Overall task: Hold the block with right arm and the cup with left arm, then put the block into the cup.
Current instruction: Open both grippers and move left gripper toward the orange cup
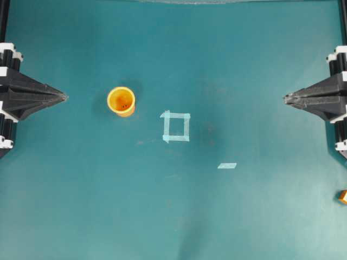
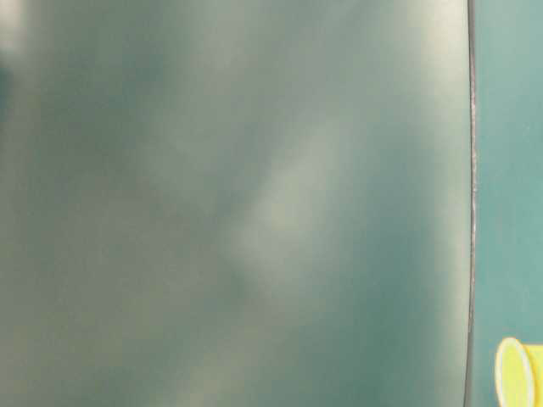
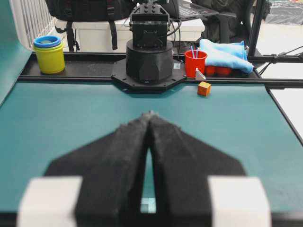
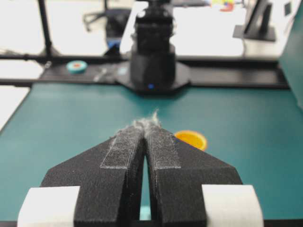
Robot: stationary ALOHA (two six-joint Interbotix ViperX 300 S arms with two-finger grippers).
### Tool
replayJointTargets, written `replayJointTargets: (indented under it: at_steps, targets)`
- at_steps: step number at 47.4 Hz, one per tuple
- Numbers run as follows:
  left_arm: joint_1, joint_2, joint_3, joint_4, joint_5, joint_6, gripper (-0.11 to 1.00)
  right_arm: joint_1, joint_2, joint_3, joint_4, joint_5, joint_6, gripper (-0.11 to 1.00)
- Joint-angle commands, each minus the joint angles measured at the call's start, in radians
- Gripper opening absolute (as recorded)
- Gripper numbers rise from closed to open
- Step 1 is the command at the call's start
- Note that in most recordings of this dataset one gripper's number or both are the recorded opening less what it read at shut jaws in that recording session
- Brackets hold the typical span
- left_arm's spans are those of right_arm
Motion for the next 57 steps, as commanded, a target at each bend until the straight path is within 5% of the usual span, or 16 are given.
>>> replayJointTargets:
  at_steps: [1, 21, 38, 48, 57]
  targets:
    - [0.000, 0.009, -0.008, 0.021, 0.026, 0.017, -0.01, 0.005, 0.006, -0.015, 0.000, -0.005, 0.002, 0.00]
    - [0.026, 0.012, -0.012, 0.021, 0.094, 0.049, 0.04, 0.005, 0.011, -0.086, 0.021, 0.293, 0.078, 0.00]
    - [0.052, 0.049, -0.008, 0.021, 0.094, 0.049, 0.33, 0.005, 0.021, -0.147, 0.025, 0.584, 0.193, 0.01]
    - [0.052, 0.067, -0.008, 0.021, 0.094, 0.049, 0.60, 0.006, 0.046, -0.161, 0.060, 0.767, 0.258, 0.19]
    - [0.061, 0.107, -0.005, 0.021, 0.089, 0.049, 0.71, 0.021, 0.071, -0.164, 0.101, 0.887, 0.272, 0.45]
